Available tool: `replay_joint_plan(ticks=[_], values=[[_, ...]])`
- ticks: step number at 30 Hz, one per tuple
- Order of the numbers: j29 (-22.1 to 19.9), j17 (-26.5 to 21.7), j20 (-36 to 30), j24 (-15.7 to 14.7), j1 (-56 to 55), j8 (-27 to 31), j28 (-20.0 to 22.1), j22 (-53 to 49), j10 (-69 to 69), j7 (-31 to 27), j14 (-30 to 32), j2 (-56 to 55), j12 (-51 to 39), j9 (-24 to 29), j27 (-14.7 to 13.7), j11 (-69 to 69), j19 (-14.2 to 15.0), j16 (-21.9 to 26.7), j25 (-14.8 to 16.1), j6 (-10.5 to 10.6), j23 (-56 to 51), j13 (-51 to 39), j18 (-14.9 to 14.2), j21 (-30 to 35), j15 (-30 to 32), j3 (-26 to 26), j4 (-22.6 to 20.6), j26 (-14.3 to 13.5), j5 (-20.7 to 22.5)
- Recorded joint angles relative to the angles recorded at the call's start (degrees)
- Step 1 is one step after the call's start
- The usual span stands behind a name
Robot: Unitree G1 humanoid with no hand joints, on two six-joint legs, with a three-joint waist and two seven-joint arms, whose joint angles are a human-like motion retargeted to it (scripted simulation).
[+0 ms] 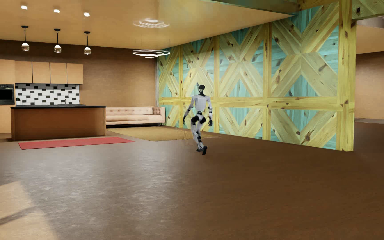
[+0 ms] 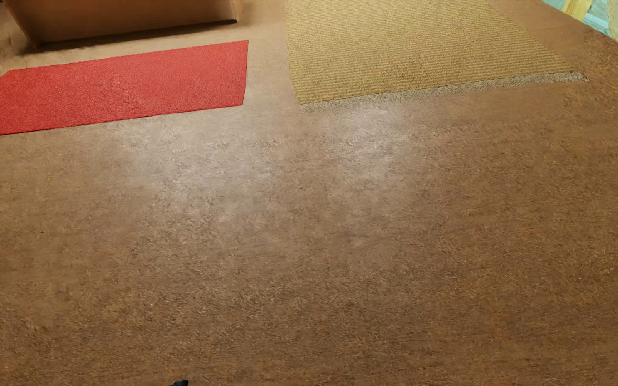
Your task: Move forward
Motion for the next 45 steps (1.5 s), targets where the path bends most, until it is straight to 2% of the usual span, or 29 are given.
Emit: replay_joint_plan(ticks=[1,2,4,6,9,10,12,13,15,16,17,18,20,21,24,26,27,28,29,30,32,34,35,37,39,42,43,44,45], values=[[0.0,-0.06,-1.97,0.0,-6.47,0.0,0.0,0.9,10.05,0.0,6.02,1.85,0.88,-0.16,0.0,0.24,0.0,-0.32,0.0,-0.59,-0.58,-0.66,0.0,-0.24,-2.45,1.16,-0.8,0.0,1.0],[0.0,-0.15,-4.34,0.0,-12.25,0.0,0.0,1.89,19.17,0.0,6.26,4.66,1.49,0.3,0.0,0.01,0.0,-0.14,0.0,-1.16,-1.8,-1.5,0.0,0.29,-4.61,3.23,-1.17,0.0,2.1],[0.0,-0.83,-6.93,0.0,-21.76,0.0,0.0,3.26,28.74,0.0,-0.06,13.15,3.71,1.15,0.0,-2.84,0.0,-0.56,0.0,-2.36,-4.98,-3.44,0.0,0.65,-6.98,7.95,-0.8,0.0,3.04],[0.0,-1.8,-9.33,0.0,-29.62,0.0,0.0,4.34,23.45,0.0,2.25,20.69,6.08,1.82,0.0,-5.29,0.0,-0.83,0.0,-3.9,-8.45,-6.41,0.0,0.2,-9.11,13.68,-0.58,0.0,1.98],[0.0,-3.63,-12.22,0.0,-34.65,0.0,0.0,4.41,-2.68,0.0,13.51,30.32,9.07,2.05,0.0,-8.29,0.0,-0.71,0.0,-5.1,-15.16,-10.39,0.0,-1.7,-13.12,19.71,-0.04,0.0,0.24],[0.0,-4.13,-13.15,0.0,-34.94,0.0,0.0,4.69,-10.93,0.0,10.93,33.58,9.91,1.97,0.0,-8.89,0.0,-0.71,0.0,-4.91,-17.13,-11.25,0.0,-2.47,-15.68,20.68,0.21,0.0,0.55],[0.0,-4.68,-14.8,0.0,-32.94,0.0,0.0,6.5,-24.03,0.0,-17.9,37.0,10.55,1.56,0.0,-7.82,0.0,-1.2,0.0,-5.31,-19.01,-13.37,0.0,-4.23,-17.29,23.19,-0.54,0.0,-0.47],[0.0,-4.84,-15.51,0.0,-33.71,0.0,0.0,7.62,-17.35,0.0,-21.17,38.46,10.96,1.57,0.0,-6.58,0.0,-1.5,0.0,-5.5,-19.42,-13.87,0.0,-4.63,-15.91,23.85,-1.22,0.0,-1.16],[0.0,-4.37,-16.5,0.0,-36.07,0.0,0.0,9.95,-14.61,0.0,-2.24,38.4,11.44,0.8,0.0,0.03,0.0,-2.13,0.0,-6.58,-18.36,-13.2,0.0,-5.46,-4.44,23.1,-4.29,0.0,-2.54],[0.0,-3.7,-16.53,0.0,-35.21,0.0,0.0,11.14,-11.7,0.0,0.58,36.47,11.67,0.45,0.0,7.75,0.0,-2.17,0.0,-7.17,-16.67,-11.65,0.0,-5.52,7.24,21.68,-5.8,0.0,-3.6],[0.0,-3.28,-15.77,0.0,-33.01,0.0,0.0,10.97,-10.4,0.0,-1.57,31.03,11.49,0.13,0.0,17.37,0.0,-1.75,0.0,-8.07,-15.41,-10.53,0.0,-4.28,16.6,21.28,-6.88,0.0,-5.04],[0.0,-3.07,-15.4,0.0,-31.03,0.0,0.0,10.63,-9.68,0.0,-3.77,24.48,10.81,0.11,0.0,27.16,0.0,-1.44,0.0,-8.64,-13.97,-10.22,0.0,-1.99,17.35,19.66,-8.45,0.0,-5.97],[0.0,-2.66,-12.69,0.0,-21.75,0.0,0.0,8.15,-11.41,0.0,-10.21,14.64,9.52,1.22,0.0,39.96,0.0,-0.89,0.0,-7.96,-11.66,-9.07,0.0,0.63,-2.75,16.18,-9.0,0.0,-5.38],[0.0,-2.38,-11.94,0.0,-17.0,0.0,0.0,7.51,-12.67,0.0,-13.86,10.04,8.25,1.53,0.0,41.36,0.0,-0.41,0.0,-7.48,-10.12,-8.38,0.0,1.48,-6.33,13.69,-8.74,0.0,-5.0],[0.0,-2.14,-9.8,0.0,-3.83,0.0,0.0,3.11,-17.47,0.0,-25.33,0.92,4.97,1.71,0.0,26.18,0.0,1.73,0.0,-5.5,-8.67,-5.12,0.0,2.3,-5.59,5.21,-5.55,0.0,-4.33],[0.0,-2.08,-8.33,0.0,1.39,0.0,0.0,-0.15,-18.54,0.0,-31.66,-1.35,2.2,0.99,0.0,4.35,0.0,3.05,0.0,-4.82,-10.48,-2.63,0.0,0.41,0.13,1.74,-4.02,0.0,-4.88],[0.0,-2.09,-7.31,0.0,2.81,0.0,0.0,-1.11,-18.53,0.0,-33.53,-1.31,0.6,-0.05,0.0,-3.55,0.0,3.55,0.0,-4.71,-9.7,-1.9,0.0,0.84,-0.54,0.25,-3.63,0.0,-5.3],[0.0,-1.95,-6.03,0.0,4.51,0.0,0.0,-1.74,-18.29,0.0,-34.21,-0.04,-0.98,-0.62,0.0,-26.15,0.0,3.77,0.0,-4.35,-9.05,-1.15,0.0,1.07,6.62,-0.89,-2.32,0.0,-5.31],[0.0,-1.88,-4.61,0.0,5.21,0.0,0.0,-1.7,-17.83,0.0,-32.31,-1.88,-2.17,-0.95,0.0,-12.06,0.0,3.59,0.0,-4.01,-7.94,-0.78,0.0,1.15,2.28,-1.35,-1.72,0.0,-5.25],[0.0,-1.66,-3.84,0.0,7.01,0.0,0.0,-1.37,-16.9,0.0,-28.58,-2.99,-2.9,-0.79,0.0,-7.53,0.0,3.4,0.0,-3.47,-6.03,-0.4,0.0,2.5,2.22,-1.6,-0.48,0.0,-4.48],[0.0,-1.23,-2.74,0.0,6.71,0.0,0.0,-0.15,-7.62,0.0,-11.36,-3.12,-1.39,-0.84,0.0,0.5,0.0,1.88,0.0,-2.03,-1.63,-0.73,0.0,5.7,3.59,-1.52,0.43,0.0,-3.0],[0.0,-0.93,-5.83,0.0,-2.72,0.0,0.0,0.53,9.47,0.0,5.7,-0.19,0.07,-1.35,0.0,4.35,0.0,1.51,0.0,-2.17,-2.92,-0.62,0.0,4.69,-3.27,-1.15,1.94,0.0,-0.95],[0.0,-0.72,-8.47,0.0,-9.51,0.0,0.0,0.32,19.76,0.0,11.01,2.7,0.51,-0.69,0.0,4.64,0.0,1.97,0.0,-2.54,-4.12,-1.19,0.0,5.19,-6.78,0.09,2.37,0.0,0.66],[0.0,-1.19,-9.68,0.0,-18.61,0.0,0.0,1.51,31.27,0.0,1.88,10.86,1.63,0.68,0.0,2.38,0.0,0.94,0.0,-3.39,-6.76,-3.27,0.0,5.28,-9.97,3.95,2.05,0.0,1.92],[0.0,-2.1,-10.59,0.0,-26.64,0.0,0.0,2.57,27.82,0.0,-3.53,19.11,3.59,1.42,0.0,-2.18,0.0,-0.2,0.0,-4.77,-8.34,-6.69,0.0,4.34,-11.03,10.35,1.01,0.0,1.43],[0.0,-3.76,-12.4,0.0,-33.9,0.0,0.0,-0.75,3.98,0.0,8.72,28.72,8.07,2.45,0.0,-6.46,0.0,0.21,0.0,-5.81,-14.84,-10.65,0.0,-0.06,-15.11,17.88,0.79,0.0,0.37],[0.0,-4.61,-13.54,0.0,-34.81,0.0,0.0,-1.34,-5.96,0.0,8.06,30.89,9.34,2.27,0.0,-7.08,0.0,0.03,0.0,-5.46,-17.31,-11.85,0.0,-1.08,-16.7,19.51,0.88,0.0,0.14],[0.0,-5.21,-13.13,0.0,-34.17,0.0,0.0,-1.45,-14.98,0.0,-3.37,33.32,10.25,1.87,0.0,-7.57,0.0,-0.52,0.0,-5.11,-19.03,-13.01,0.0,-2.53,-18.3,20.36,0.36,0.0,0.06],[0.0,-5.6,-14.21,0.0,-32.94,0.0,0.0,-0.56,-17.87,0.0,-19.25,36.07,11.08,1.58,0.0,-7.91,0.0,-0.95,0.0,-4.87,-20.03,-13.99,0.0,-3.32,-19.46,21.41,0.29,0.0,-0.43]])
